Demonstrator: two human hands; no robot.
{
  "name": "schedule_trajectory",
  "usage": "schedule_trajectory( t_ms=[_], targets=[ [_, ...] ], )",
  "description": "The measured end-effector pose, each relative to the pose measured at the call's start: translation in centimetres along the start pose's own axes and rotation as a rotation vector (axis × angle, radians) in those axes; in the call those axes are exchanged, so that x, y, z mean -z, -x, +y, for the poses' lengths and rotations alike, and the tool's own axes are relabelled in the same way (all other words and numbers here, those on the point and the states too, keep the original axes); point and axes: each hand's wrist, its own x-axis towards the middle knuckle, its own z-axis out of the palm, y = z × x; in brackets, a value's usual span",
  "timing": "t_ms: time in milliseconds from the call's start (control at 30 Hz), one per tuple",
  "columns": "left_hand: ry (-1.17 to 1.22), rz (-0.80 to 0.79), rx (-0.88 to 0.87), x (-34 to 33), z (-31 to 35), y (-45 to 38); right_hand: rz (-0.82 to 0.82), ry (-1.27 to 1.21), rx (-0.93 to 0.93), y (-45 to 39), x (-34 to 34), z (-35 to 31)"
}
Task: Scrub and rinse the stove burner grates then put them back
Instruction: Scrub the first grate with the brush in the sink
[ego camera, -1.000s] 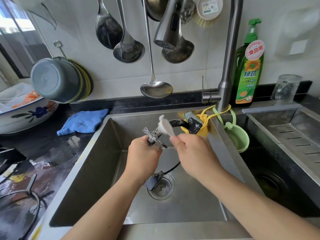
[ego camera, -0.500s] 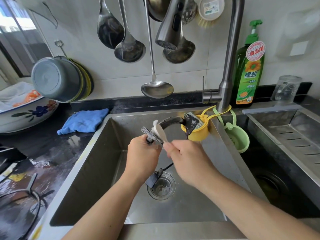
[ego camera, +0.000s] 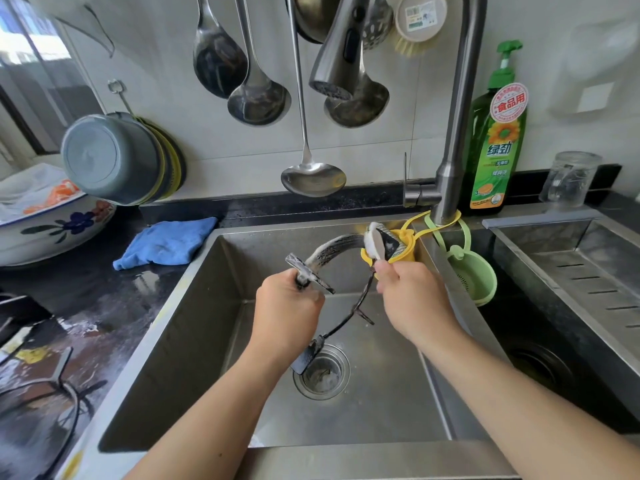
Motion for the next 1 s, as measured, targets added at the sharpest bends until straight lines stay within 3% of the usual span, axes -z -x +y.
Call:
schedule_trajectory(
  t_ms=[267, 400, 600, 800, 1000],
  targets=[
    [0.021, -0.004, 0.013, 0.2, 0.0, 0.0, -0.227, -0.013, 0.294, 3.2, -0.8, -2.5],
    [0.002, -0.03, 0.0, 0.2, -0.1, 0.1, -0.143, 0.105, 0.365, 2.8, -0.2, -2.3],
    [0.021, 0.001, 0.024, -0.1, 0.1, 0.0, 0.019, 0.163, 0.213, 1.7, -0.4, -1.7],
    [-0.024, -0.018, 0.019, 0.6, -0.1, -0.2, -0.007, -0.105, 0.082, 0.2, 1.0, -0.1],
    [-0.003, -0.129, 0.02, 1.3, 0.1, 0.1, 0.127, -0.125, -0.041, -0.7, 2.1, 0.8]
  ],
)
